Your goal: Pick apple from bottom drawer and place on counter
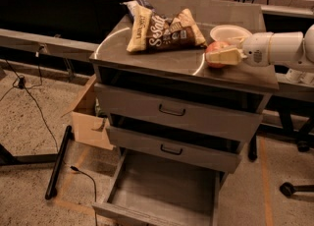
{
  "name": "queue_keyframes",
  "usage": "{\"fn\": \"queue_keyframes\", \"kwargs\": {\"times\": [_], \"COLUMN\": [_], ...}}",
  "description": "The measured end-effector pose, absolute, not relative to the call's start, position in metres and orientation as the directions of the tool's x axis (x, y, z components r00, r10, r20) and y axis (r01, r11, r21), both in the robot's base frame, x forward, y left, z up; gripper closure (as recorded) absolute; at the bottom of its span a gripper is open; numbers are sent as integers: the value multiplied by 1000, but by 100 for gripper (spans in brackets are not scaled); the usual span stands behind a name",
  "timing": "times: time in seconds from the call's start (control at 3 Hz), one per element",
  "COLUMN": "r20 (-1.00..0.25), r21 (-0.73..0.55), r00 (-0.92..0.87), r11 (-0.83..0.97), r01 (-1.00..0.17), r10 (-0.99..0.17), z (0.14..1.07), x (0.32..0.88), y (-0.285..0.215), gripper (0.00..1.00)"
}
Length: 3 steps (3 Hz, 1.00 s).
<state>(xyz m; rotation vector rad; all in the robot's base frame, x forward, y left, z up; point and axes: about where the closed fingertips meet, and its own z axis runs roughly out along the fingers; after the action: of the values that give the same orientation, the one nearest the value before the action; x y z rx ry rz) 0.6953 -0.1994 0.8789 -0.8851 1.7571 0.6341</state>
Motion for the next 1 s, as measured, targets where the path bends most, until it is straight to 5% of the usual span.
{"fn": "queue_keyframes", "kwargs": {"times": [0.67, 1.0], "r20": [-939, -945], "r21": [2, -39], "r00": [-199, -165], "r11": [576, 597], "r01": [-817, -801], "r10": [-279, -283], "z": [873, 890], "x": [698, 689], "y": [-193, -204], "gripper": [0, 0]}}
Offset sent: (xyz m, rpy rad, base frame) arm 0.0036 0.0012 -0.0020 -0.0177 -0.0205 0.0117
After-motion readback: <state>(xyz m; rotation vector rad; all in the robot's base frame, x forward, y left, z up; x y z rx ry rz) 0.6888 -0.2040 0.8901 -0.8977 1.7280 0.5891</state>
